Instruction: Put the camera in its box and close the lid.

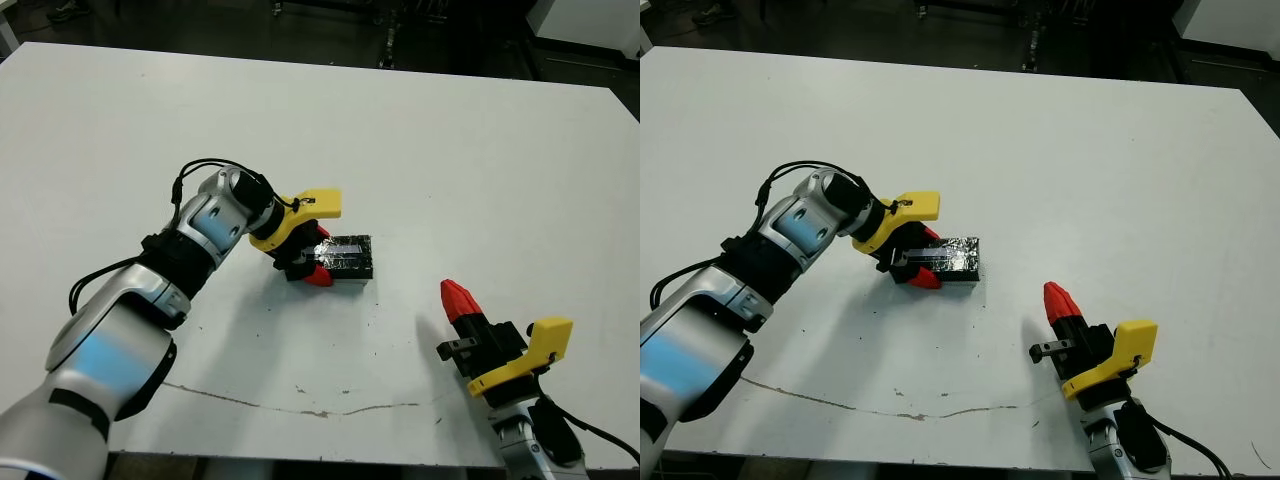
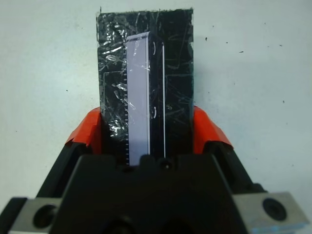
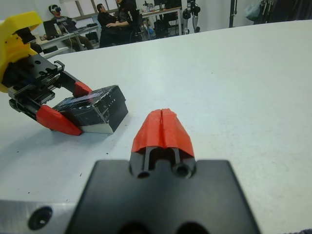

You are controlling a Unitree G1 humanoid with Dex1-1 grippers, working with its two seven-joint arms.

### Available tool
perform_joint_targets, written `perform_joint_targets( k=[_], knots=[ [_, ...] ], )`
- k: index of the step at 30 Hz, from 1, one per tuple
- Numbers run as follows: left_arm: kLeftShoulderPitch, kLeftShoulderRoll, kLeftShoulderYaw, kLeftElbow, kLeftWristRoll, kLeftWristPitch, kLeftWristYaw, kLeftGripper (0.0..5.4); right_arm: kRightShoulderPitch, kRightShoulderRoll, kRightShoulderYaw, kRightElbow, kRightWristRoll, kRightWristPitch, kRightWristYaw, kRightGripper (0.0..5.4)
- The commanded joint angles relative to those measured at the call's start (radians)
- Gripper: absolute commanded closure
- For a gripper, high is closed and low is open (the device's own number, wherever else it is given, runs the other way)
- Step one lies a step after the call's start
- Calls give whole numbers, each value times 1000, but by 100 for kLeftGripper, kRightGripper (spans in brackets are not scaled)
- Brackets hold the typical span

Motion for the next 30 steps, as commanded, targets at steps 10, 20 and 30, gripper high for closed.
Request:
perform_joint_targets(
  k=[10, 20, 30],
  knots=[
    [194, -34, -102, -218, 90, 41, 167, 91, 12, -15, -4, 12, -9, -26, 9, 540],
    [215, -40, -106, -278, 82, 71, 201, 0, 9, -13, -6, 27, 1, -40, 26, 540],
    [229, -42, -62, -251, 52, 51, 230, 0, 18, -13, -2, 7, -8, -16, 8, 540]
  ],
)
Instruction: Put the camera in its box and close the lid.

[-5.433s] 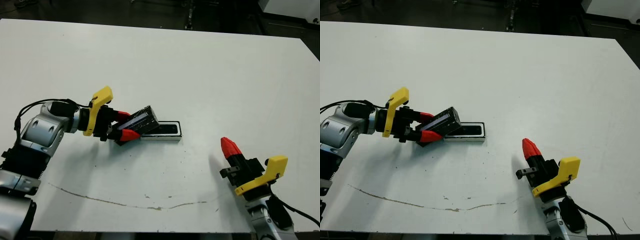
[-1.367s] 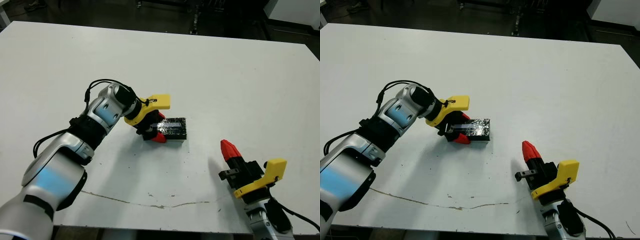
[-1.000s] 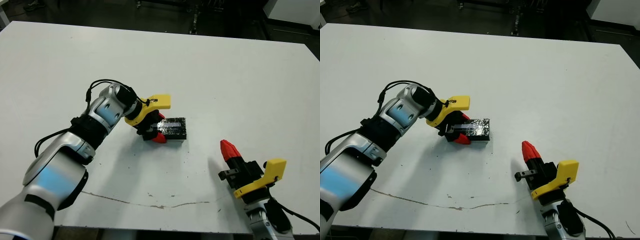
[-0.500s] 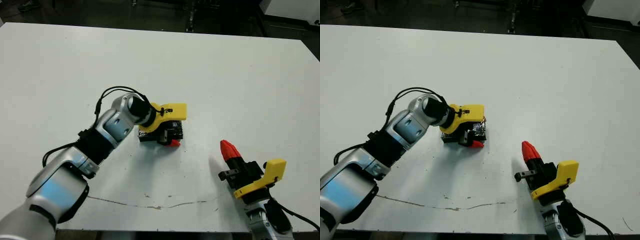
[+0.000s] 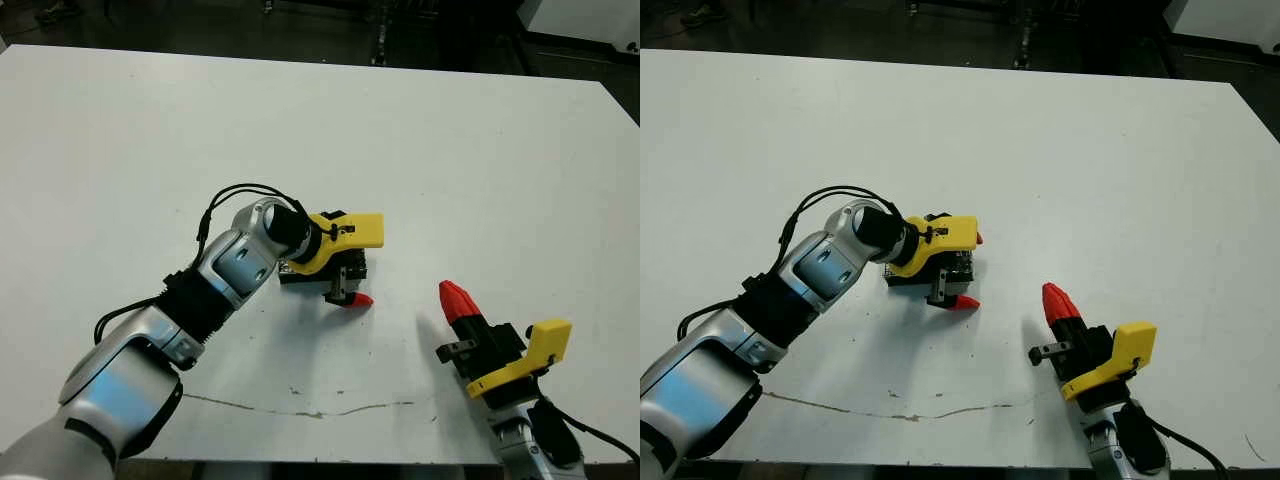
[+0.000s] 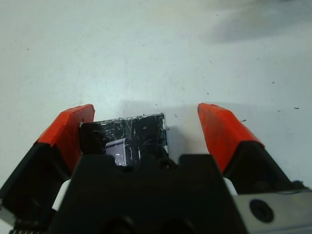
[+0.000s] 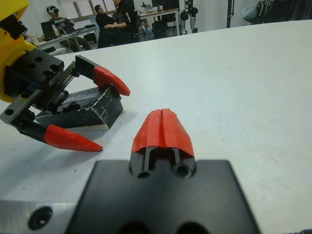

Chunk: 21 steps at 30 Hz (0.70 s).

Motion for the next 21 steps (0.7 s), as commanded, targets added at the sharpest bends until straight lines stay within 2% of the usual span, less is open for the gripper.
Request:
perform_joint_targets(
  k=[1, 6, 11, 17, 21],
  knots=[
    [85, -1, -26, 55, 12, 7, 17, 0, 12, -13, -6, -3, 2, 7, -5, 540],
    [117, -18, 23, 91, -29, -70, 51, 0, 12, -9, -3, -6, -2, 6, -10, 540],
    [143, -52, 61, 188, -63, -133, 69, 0, 10, -11, -6, 3, 1, -5, -2, 540],
    [149, -89, 75, 335, -44, -228, 136, 0, 9, -17, -14, -9, -1, 10, -14, 540],
    [144, -112, 110, 413, -62, -229, 148, 0, 7, -17, -14, -7, -3, 6, -14, 540]
  ],
)
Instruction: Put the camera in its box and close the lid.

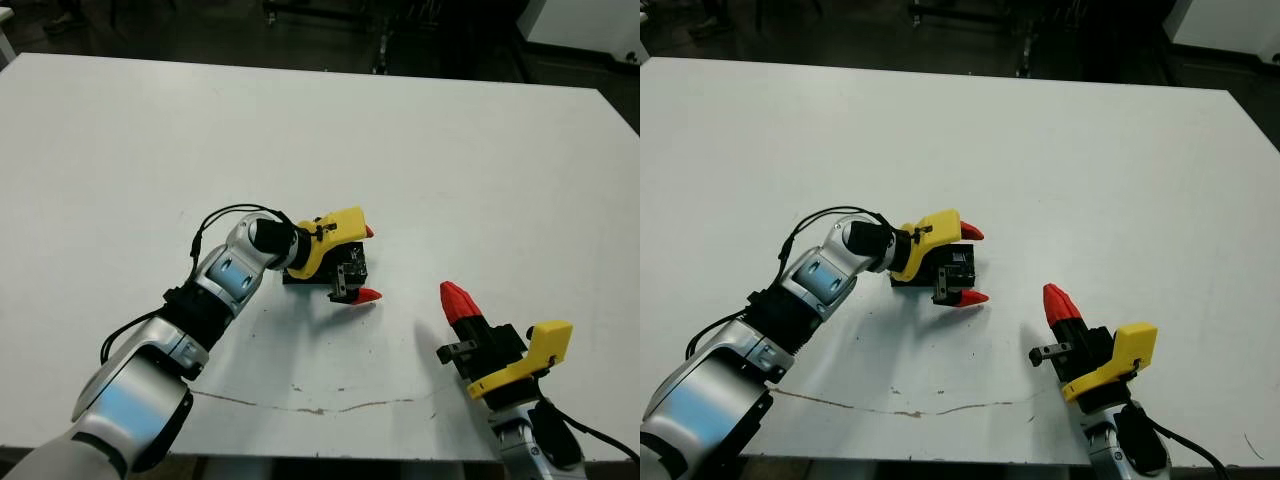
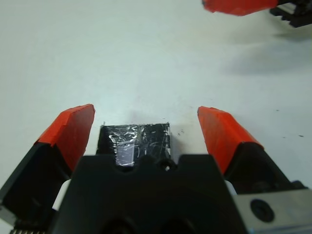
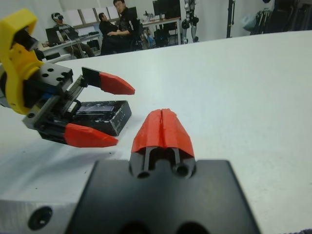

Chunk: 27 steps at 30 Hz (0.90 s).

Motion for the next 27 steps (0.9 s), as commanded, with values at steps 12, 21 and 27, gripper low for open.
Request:
perform_joint_targets(
  k=[12, 21, 27],
  knots=[
    [177, 22, 160, 15, -189, 276, -52, 0, -3, -15, -9, 4, 6, 1, 2, 540],
    [334, 148, 292, -381, -368, 418, -42, 0, -3, -12, -5, 5, -3, 0, -4, 540],
    [396, 230, 396, -588, -459, 451, -2, 0, -3, -14, -4, 7, 4, 6, 1, 540]
  ],
)
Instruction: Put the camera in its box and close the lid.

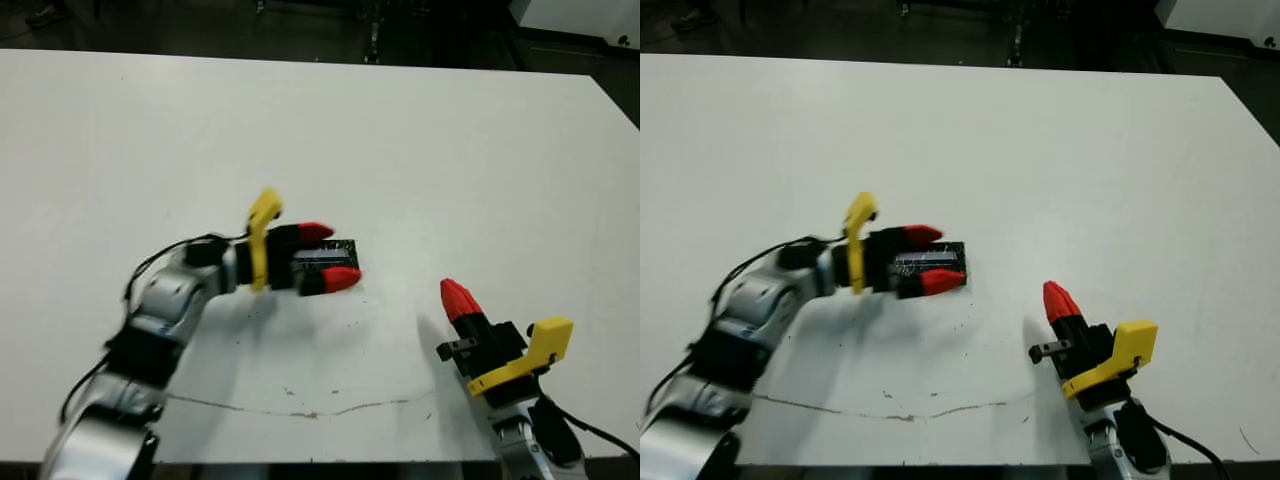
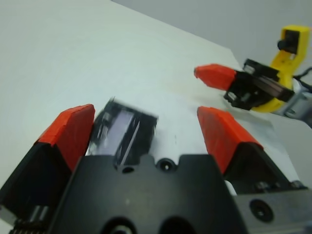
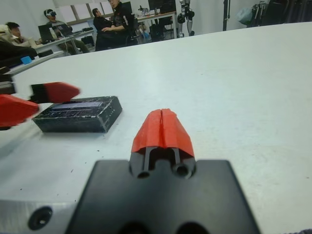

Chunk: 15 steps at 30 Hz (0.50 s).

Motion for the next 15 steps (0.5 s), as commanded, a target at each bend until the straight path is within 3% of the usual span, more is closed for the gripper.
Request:
perform_joint_targets(
  k=[1, 11, 15],
  knots=[
    [55, 51, 59, -95, -17, 6, 51, 0, 7, -13, -7, 4, 7, 7, 1, 540],
    [206, -40, 310, -440, -165, -42, 385, 0, 8, -8, -3, 6, -1, 1, -7, 540],
    [296, -110, 346, -546, -158, -97, 545, 32, 11, -6, 1, 1, -3, 4, -11, 540]
  ],
)
